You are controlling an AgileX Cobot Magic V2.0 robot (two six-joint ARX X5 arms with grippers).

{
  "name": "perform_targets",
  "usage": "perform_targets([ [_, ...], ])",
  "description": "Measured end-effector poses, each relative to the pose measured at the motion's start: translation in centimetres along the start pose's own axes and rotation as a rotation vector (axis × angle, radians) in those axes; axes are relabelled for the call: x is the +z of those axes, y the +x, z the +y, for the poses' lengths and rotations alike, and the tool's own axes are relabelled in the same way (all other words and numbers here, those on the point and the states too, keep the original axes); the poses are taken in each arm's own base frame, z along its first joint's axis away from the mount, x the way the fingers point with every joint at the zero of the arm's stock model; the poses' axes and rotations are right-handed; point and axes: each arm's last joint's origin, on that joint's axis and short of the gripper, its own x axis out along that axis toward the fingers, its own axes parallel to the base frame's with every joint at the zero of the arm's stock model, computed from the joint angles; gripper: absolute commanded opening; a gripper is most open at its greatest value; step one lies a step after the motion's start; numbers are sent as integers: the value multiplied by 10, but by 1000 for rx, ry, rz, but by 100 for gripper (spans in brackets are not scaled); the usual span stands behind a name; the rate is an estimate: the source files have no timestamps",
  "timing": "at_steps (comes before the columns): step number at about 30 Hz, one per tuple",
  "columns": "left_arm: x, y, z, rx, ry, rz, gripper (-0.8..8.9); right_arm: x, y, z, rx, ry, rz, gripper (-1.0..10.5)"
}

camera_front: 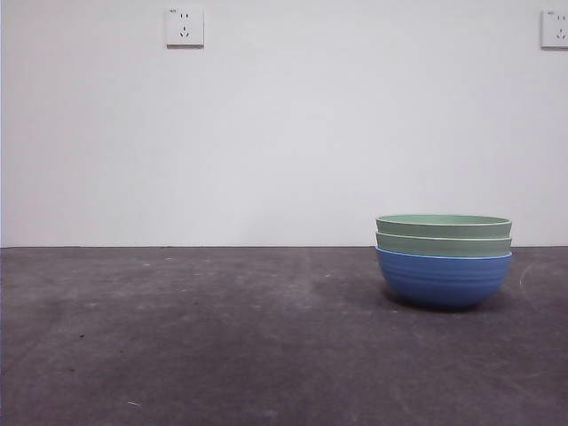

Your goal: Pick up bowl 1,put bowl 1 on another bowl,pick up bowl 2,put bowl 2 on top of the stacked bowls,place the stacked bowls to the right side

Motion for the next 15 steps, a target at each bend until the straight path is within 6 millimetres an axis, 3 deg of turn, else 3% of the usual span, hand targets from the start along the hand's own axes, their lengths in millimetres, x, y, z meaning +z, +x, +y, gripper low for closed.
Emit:
perform_targets([
  [15,1,0,0,1,-52,-8,-4,0,0,0,0,0,0,3],
])
